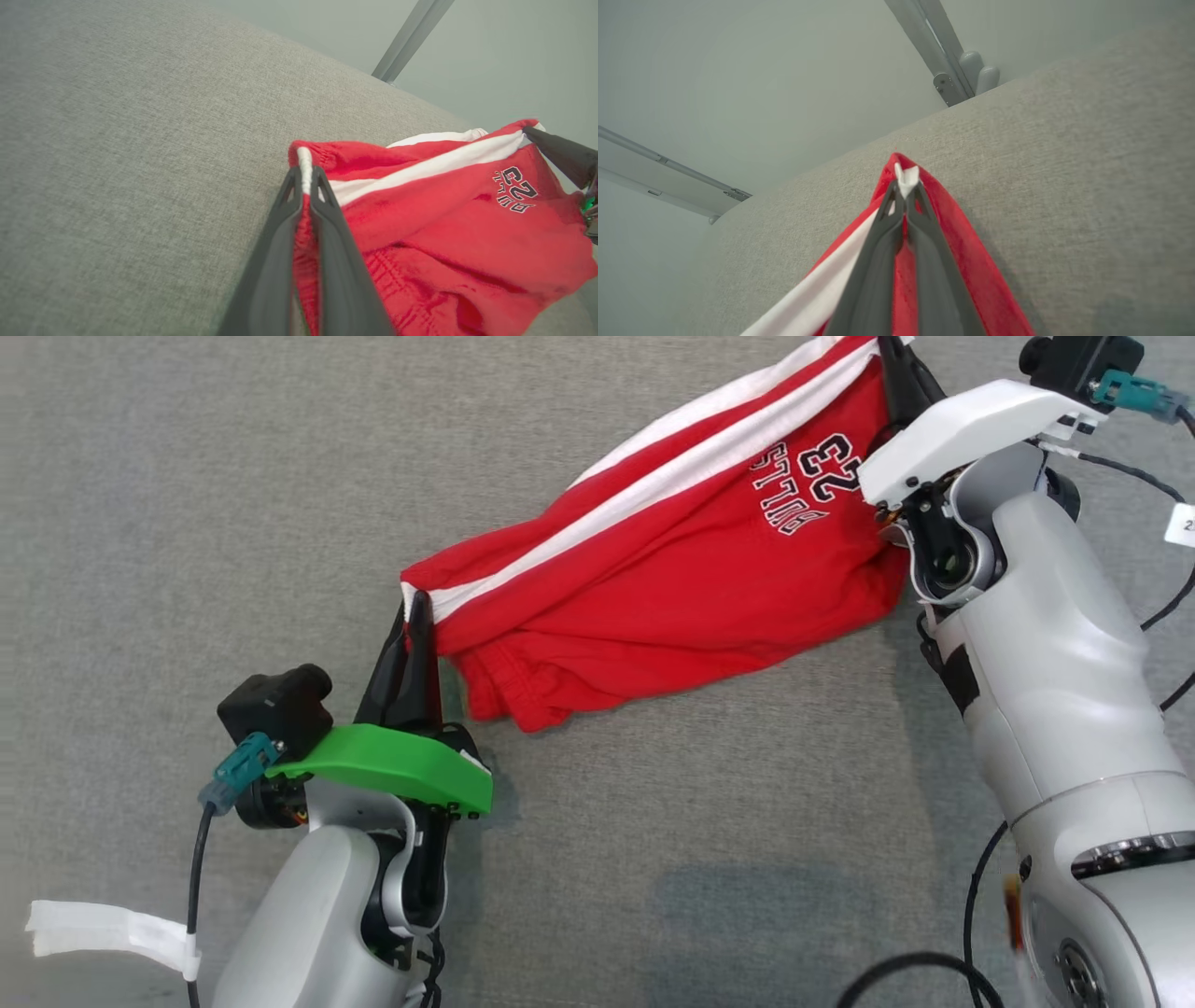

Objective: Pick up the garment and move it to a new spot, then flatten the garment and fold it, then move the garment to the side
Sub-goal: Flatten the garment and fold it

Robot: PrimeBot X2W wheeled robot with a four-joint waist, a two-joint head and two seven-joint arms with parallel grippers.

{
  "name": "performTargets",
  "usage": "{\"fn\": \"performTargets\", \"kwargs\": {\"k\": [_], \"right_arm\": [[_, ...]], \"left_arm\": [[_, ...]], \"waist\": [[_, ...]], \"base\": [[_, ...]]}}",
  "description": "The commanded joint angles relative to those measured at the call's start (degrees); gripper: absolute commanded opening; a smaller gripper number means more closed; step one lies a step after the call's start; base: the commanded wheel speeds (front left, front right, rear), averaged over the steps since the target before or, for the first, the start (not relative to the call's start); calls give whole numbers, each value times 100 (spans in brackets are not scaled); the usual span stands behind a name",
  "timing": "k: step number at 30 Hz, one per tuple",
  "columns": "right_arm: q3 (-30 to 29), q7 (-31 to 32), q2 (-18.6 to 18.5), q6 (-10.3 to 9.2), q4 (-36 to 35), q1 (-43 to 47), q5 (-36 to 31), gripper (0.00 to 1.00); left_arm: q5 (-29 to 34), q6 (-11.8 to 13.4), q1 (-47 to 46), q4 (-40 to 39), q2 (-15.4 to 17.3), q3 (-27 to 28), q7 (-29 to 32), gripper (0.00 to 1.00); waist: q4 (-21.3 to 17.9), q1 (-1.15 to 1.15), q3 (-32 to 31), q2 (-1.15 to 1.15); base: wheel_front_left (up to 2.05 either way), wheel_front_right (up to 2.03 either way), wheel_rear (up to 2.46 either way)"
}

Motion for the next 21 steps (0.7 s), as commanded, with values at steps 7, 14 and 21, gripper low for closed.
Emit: {"fn": "performTargets", "kwargs": {"k": [7,14,21], "right_arm": [[180,-86,-49,-5,878,-547,-214,0],[223,-219,-44,-4,1436,-817,-399,0],[144,-340,-87,-5,2052,-1098,-894,0]], "left_arm": [[-37,-64,-51,-188,77,-208,341,0],[-45,-141,-273,-160,164,-226,530,0],[-87,-185,-441,-42,397,-184,734,0]], "waist": [[568,0,131,68],[466,0,73,68],[169,0,-76,68]], "base": [[0,0,0],[0,0,0],[0,0,0]]}}
